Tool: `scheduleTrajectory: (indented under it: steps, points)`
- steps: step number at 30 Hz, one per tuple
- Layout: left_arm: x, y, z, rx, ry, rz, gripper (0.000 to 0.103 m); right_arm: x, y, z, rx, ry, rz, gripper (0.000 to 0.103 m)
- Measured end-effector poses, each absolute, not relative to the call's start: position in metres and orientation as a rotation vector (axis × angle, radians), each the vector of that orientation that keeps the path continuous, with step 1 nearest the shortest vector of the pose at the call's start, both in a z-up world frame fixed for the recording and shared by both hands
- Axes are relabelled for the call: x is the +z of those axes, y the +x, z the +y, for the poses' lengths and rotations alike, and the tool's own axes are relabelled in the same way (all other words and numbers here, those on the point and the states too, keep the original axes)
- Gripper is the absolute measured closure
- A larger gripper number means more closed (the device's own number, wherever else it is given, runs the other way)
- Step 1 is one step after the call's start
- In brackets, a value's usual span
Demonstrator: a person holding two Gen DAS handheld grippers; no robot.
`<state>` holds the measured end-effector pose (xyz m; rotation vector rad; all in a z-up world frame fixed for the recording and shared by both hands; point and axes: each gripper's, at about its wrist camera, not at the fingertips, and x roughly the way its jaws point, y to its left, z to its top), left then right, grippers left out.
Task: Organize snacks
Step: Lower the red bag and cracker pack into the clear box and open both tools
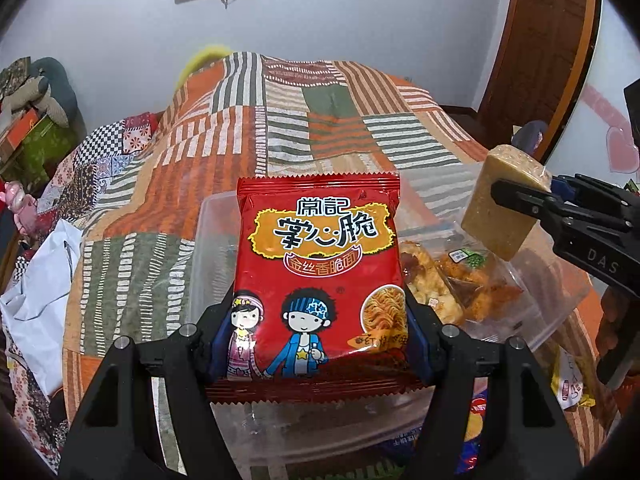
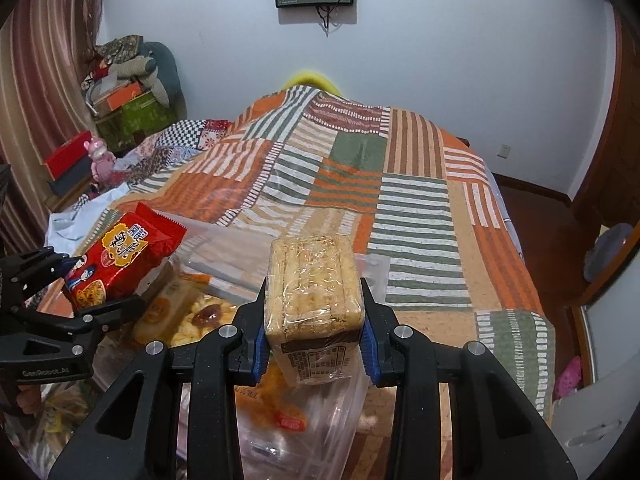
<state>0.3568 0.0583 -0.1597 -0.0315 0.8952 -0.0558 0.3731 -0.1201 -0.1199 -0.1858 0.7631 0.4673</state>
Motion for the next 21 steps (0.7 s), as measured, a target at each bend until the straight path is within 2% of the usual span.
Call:
scheduleTrajectory:
  steps: [10, 13, 21]
  points:
    - [-0.167, 0.362, 0.058, -0.033, -0.021, 0.896, 0.031, -0.123, 0.384, -0.124, 0.441, -0.169, 0.800, 0.068]
    - [-0.165, 0.358, 0.059, -0.035, -0.023, 0.880, 0.029, -0.122, 0.385, -0.128, 0.460, -0.132, 0.820, 0.061]
    - [-0.147, 0.339, 0.075, -0.014, -0.092, 0.833, 0.029, -0.113, 0.368, -0.125, 0.455, -0.191, 0.786, 0.060]
